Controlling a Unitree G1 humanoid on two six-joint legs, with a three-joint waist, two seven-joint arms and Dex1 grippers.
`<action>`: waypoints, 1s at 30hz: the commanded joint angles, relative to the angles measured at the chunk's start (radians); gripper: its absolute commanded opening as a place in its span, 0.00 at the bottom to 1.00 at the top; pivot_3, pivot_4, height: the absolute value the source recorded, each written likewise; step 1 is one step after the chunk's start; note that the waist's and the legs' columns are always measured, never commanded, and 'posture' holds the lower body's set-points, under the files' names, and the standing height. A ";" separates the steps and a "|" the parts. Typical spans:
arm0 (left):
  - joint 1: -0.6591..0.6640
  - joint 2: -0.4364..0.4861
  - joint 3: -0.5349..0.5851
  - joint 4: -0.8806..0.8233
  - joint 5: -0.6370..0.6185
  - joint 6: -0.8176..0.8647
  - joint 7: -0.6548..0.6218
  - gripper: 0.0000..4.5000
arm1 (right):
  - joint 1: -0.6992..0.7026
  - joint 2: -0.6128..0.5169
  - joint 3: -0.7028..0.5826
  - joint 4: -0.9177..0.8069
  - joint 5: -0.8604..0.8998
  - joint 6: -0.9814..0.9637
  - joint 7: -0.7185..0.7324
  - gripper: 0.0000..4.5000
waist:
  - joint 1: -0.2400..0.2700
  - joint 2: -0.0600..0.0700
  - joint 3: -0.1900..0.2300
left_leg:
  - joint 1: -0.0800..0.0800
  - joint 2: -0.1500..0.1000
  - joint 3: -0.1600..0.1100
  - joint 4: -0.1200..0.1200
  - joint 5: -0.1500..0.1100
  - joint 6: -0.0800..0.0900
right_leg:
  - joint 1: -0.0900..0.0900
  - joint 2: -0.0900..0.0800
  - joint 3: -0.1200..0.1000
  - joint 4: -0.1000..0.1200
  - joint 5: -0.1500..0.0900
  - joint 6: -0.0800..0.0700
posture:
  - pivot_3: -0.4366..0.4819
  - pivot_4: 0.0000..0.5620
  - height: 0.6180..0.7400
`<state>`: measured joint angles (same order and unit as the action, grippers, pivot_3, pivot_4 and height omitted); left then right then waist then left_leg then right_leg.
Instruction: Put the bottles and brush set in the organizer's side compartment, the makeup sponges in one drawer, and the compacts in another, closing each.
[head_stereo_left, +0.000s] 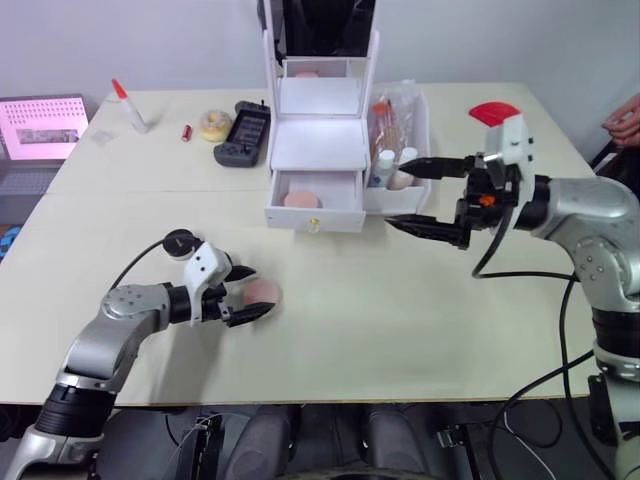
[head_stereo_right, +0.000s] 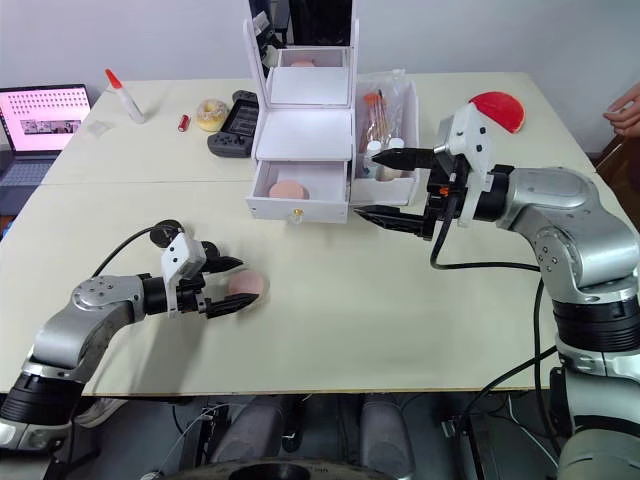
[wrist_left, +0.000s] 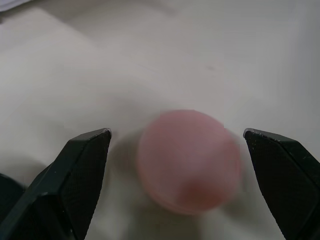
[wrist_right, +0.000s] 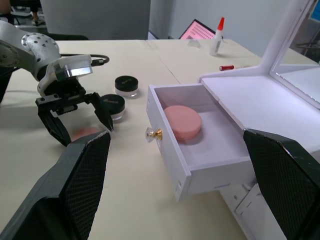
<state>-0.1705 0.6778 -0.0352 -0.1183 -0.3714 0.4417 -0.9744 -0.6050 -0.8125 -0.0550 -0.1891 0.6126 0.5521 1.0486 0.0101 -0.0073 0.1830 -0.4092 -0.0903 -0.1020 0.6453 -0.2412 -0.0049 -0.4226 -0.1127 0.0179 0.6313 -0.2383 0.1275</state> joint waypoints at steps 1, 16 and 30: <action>-0.003 -0.002 -0.014 -0.006 0.010 -0.018 -0.011 0.99 | -0.044 0.005 -0.021 0.001 -0.006 -0.014 -0.008 1.00 | -0.001 0.000 0.000 | 0.000 0.000 0.000 0.000 0.000 0.000 | 0.000 0.000 0.000 0.000 0.000 0.000 | 0.48 0.27 0.98; 0.027 0.001 -0.038 -0.021 0.018 -0.004 -0.029 0.94 | -0.082 0.024 -0.013 0.041 -0.058 -0.010 -0.032 1.00 | 0.000 0.000 0.000 | 0.000 0.000 0.000 0.000 0.000 0.000 | 0.000 0.000 0.000 0.000 0.000 0.000 | 0.48 0.27 0.98; -0.022 0.056 0.060 -0.144 -0.096 0.116 -0.043 0.59 | -0.084 0.027 -0.019 0.045 -0.067 -0.009 -0.033 1.00 | -0.001 0.000 0.000 | 0.000 0.000 0.000 0.000 0.000 0.000 | 0.000 0.000 0.000 0.000 0.000 0.000 | 0.48 0.27 0.98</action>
<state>-0.1618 0.7064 -0.0373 -0.1996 -0.4192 0.5318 -1.0055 -0.6694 -0.7834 -0.0531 -0.1319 0.5452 0.5547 1.0187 0.0095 -0.0071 0.1831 -0.4095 -0.0902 -0.1021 0.6453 -0.2412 -0.0050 -0.4228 -0.1128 0.0180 0.6314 -0.2384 0.1274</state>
